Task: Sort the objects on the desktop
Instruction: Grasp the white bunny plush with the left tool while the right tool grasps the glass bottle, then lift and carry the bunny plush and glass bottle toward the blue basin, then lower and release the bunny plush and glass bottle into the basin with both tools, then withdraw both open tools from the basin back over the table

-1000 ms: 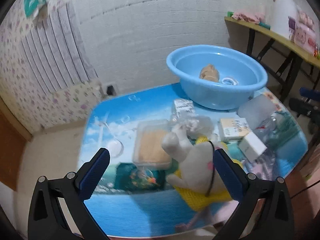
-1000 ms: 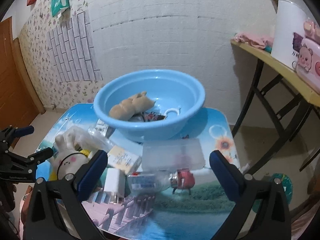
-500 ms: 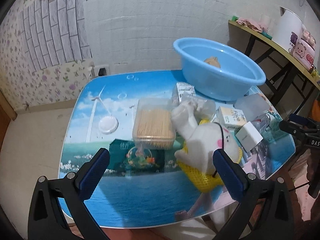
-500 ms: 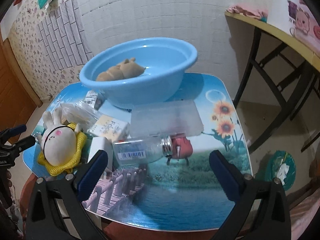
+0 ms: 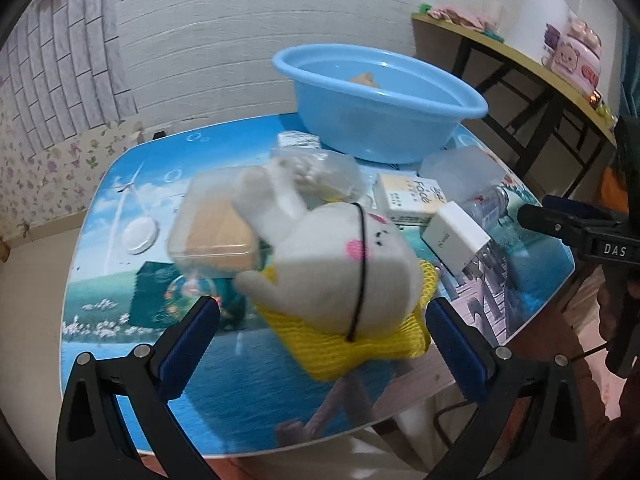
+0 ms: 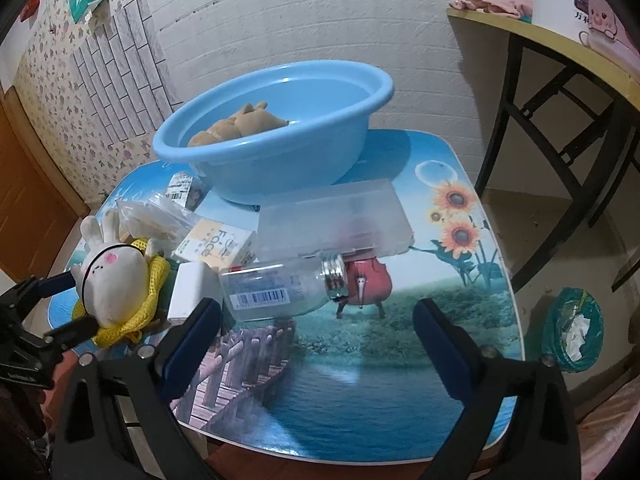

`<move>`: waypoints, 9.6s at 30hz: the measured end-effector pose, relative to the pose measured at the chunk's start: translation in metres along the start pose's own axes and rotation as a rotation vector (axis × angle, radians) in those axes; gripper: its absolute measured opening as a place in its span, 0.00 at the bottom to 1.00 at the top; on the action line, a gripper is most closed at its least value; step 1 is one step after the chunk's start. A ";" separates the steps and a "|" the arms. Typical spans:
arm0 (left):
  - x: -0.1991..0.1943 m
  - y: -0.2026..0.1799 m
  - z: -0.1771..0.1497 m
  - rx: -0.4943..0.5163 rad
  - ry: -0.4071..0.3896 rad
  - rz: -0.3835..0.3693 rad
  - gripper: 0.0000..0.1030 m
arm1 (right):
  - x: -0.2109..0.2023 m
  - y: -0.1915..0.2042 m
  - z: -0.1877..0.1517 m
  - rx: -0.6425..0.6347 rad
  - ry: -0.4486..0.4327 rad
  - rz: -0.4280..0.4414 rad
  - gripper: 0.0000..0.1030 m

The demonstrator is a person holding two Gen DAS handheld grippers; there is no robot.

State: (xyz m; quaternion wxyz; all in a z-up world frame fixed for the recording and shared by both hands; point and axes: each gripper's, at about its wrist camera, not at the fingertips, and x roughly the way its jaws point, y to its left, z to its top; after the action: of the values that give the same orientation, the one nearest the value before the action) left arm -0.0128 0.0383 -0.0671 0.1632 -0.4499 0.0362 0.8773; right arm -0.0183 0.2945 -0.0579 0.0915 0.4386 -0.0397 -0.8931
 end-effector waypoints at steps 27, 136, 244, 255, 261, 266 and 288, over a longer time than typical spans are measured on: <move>0.013 0.000 0.001 -0.007 0.031 -0.051 0.75 | 0.048 0.017 0.011 -0.092 0.032 0.000 1.00; -0.055 -0.005 0.111 -0.017 -0.165 0.028 0.73 | -0.041 0.028 0.081 -0.127 -0.230 0.133 0.83; 0.009 0.018 0.105 -0.044 -0.062 -0.123 1.00 | 0.014 0.016 0.076 -0.086 -0.108 0.020 0.99; -0.001 0.050 0.078 -0.090 -0.053 -0.071 1.00 | 0.010 0.033 0.064 -0.111 -0.104 0.025 0.99; 0.003 0.072 0.056 -0.143 -0.019 -0.025 1.00 | 0.016 0.021 0.044 -0.073 -0.055 0.003 0.99; 0.008 0.085 0.040 -0.185 0.028 0.021 1.00 | 0.021 0.013 0.026 -0.038 -0.016 -0.013 0.99; 0.000 0.106 0.018 -0.238 0.030 0.068 1.00 | 0.016 0.027 0.015 -0.018 -0.022 0.011 0.99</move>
State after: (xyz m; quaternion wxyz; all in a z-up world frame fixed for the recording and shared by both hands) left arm -0.0610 -0.0576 -0.0655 0.0782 -0.4779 -0.0504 0.8735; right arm -0.0364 0.2645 -0.0576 0.1000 0.4279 -0.0349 -0.8976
